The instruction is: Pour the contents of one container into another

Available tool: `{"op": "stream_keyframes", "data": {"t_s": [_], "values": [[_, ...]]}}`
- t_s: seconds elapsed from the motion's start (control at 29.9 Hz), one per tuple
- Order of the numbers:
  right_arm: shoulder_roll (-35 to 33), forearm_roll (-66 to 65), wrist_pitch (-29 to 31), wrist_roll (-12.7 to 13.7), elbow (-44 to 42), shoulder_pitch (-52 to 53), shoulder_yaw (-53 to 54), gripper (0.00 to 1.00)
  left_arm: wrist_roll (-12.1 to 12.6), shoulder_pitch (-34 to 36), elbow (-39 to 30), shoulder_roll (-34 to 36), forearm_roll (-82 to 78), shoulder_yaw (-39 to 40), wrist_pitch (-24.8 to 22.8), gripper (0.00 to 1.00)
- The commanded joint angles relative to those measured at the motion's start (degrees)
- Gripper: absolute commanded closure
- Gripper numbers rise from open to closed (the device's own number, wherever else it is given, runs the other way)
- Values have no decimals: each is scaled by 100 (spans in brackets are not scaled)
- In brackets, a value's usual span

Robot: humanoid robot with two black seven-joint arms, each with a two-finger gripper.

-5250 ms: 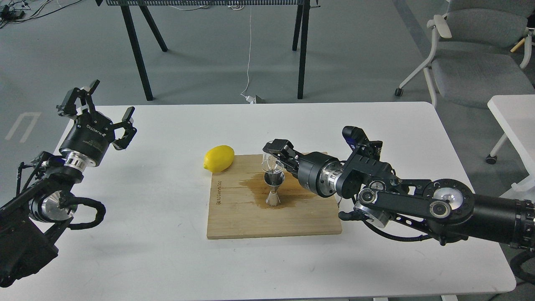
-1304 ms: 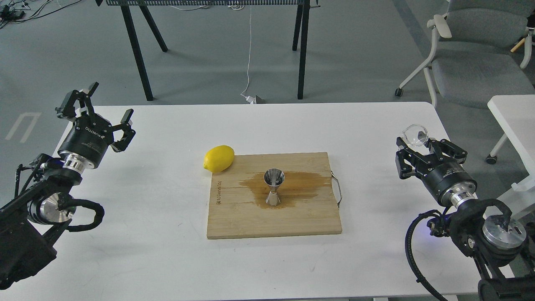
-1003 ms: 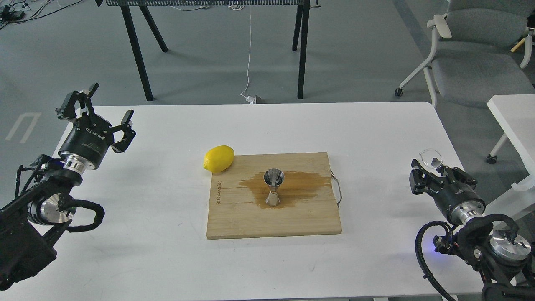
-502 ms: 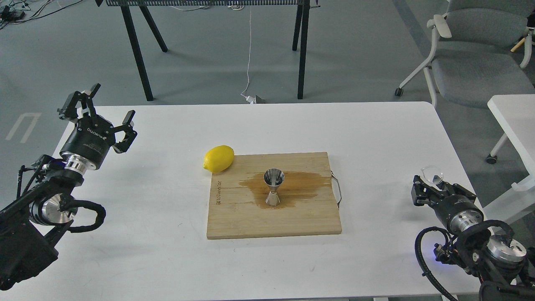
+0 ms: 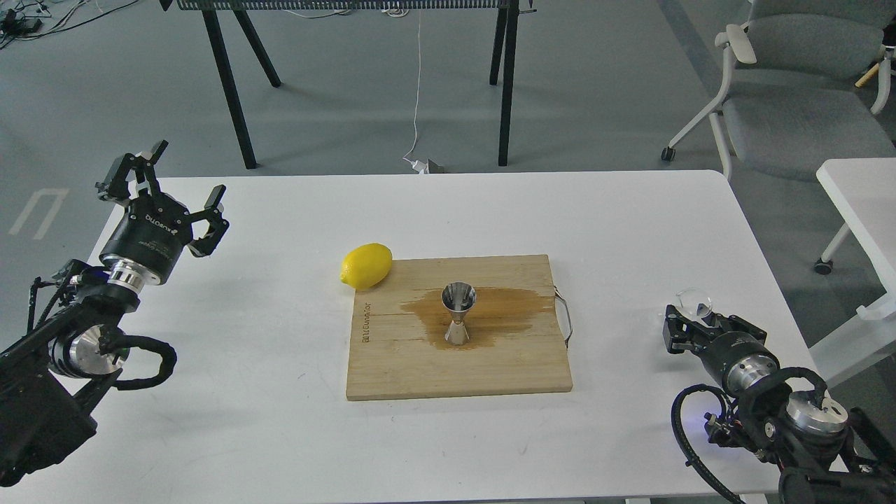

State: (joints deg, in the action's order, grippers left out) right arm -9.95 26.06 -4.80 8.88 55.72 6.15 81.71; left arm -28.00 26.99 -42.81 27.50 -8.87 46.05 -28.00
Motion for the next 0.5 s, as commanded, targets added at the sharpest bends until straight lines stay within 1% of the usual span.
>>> {"op": "stream_keyframes", "data": {"t_s": [0.0,0.1,0.3,0.4,0.47], "values": [[1,-4,-12,9,0,26,-93,41,0,8,0,1,-1,0,0,2],[-7,-4,-12,9,0,26,-138,32,0,8,0,1,-1,0,0,2],[1,-4,-21,9,35,17,-146,17,0,8,0,-8,-1,0,0,2],[1,31,-21,18,70,-35,-146,4,0,8,0,-8,-1,0,0,2],[-25,40,-21,26,166,-88,-120,4,0,0,0,1,-1,0,0,2]]}}
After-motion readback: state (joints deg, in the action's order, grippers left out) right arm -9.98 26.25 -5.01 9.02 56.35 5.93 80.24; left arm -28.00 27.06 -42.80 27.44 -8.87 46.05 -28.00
